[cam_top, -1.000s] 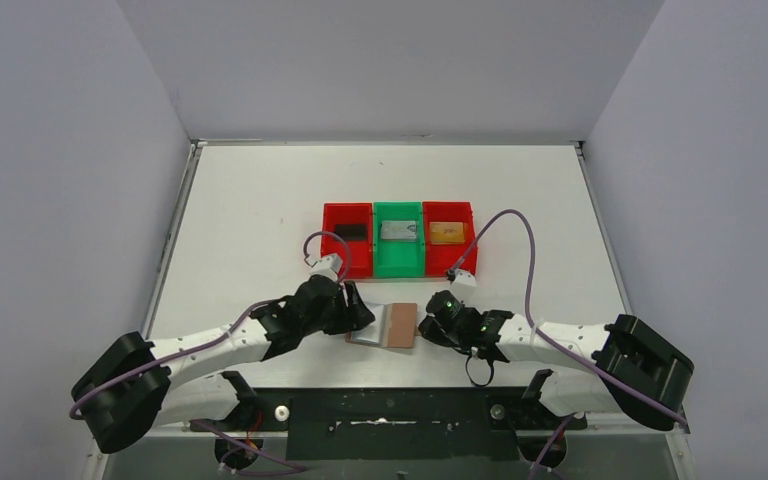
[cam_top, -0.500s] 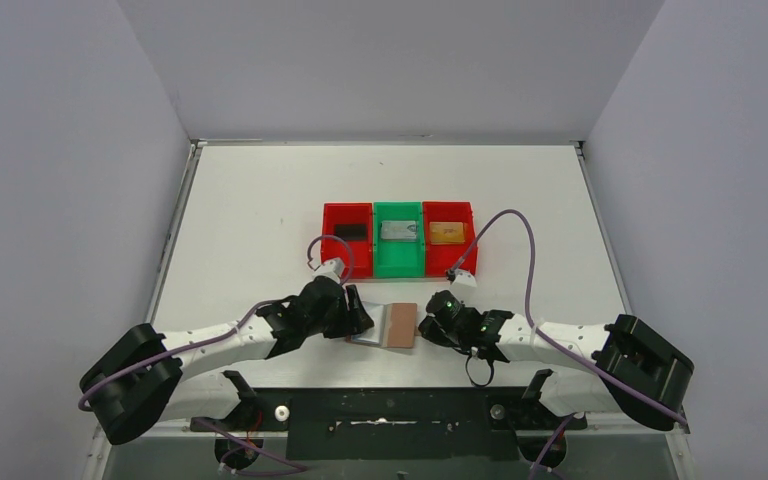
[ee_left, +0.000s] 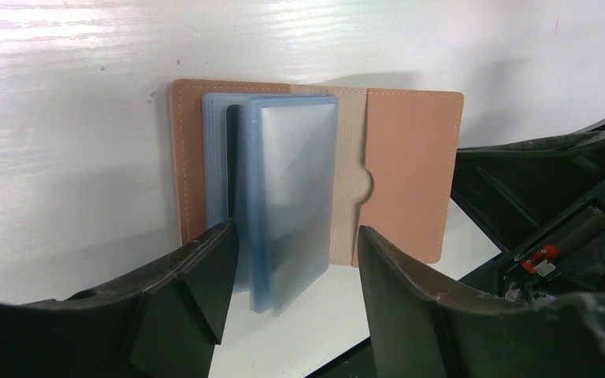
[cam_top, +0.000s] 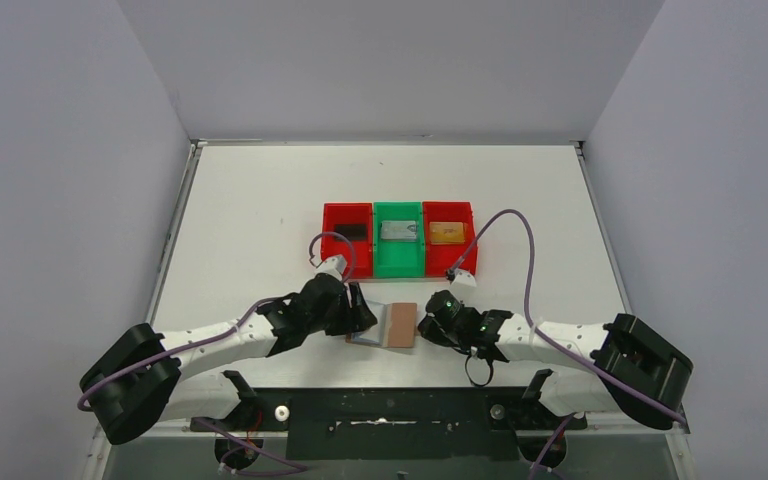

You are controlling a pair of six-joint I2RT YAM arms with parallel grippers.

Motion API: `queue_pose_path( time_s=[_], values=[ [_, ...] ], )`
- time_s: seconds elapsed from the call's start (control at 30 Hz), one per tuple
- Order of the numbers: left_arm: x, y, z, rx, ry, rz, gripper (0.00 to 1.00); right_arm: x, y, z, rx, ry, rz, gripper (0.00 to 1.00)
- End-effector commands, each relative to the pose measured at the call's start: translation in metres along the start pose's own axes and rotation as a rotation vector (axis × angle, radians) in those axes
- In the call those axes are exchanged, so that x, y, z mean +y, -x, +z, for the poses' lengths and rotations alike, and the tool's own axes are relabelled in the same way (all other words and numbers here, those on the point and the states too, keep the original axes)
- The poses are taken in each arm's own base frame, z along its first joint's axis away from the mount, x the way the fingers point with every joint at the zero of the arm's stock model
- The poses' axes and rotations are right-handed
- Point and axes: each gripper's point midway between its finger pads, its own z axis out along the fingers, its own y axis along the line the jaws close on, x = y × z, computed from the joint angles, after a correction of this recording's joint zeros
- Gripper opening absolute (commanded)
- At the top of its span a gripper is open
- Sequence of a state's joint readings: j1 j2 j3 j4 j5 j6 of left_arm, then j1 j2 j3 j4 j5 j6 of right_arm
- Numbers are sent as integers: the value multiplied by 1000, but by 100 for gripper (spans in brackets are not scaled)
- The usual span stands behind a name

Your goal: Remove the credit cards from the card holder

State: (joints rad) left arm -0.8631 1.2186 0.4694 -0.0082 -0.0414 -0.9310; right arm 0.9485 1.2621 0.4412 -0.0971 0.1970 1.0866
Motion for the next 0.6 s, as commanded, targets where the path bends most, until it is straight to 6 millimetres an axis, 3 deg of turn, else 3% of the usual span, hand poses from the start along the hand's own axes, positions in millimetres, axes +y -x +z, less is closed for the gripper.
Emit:
queue_pose_path(
  time_s=[0.0,0.57],
  values=[
    [-26,16,-5,-36,-66,10,56,3,8,4,-31,-9,10,7],
    [-20,23,-12,-73,-3,20,59,5,11,2,-36,-6,9,7]
  ],
)
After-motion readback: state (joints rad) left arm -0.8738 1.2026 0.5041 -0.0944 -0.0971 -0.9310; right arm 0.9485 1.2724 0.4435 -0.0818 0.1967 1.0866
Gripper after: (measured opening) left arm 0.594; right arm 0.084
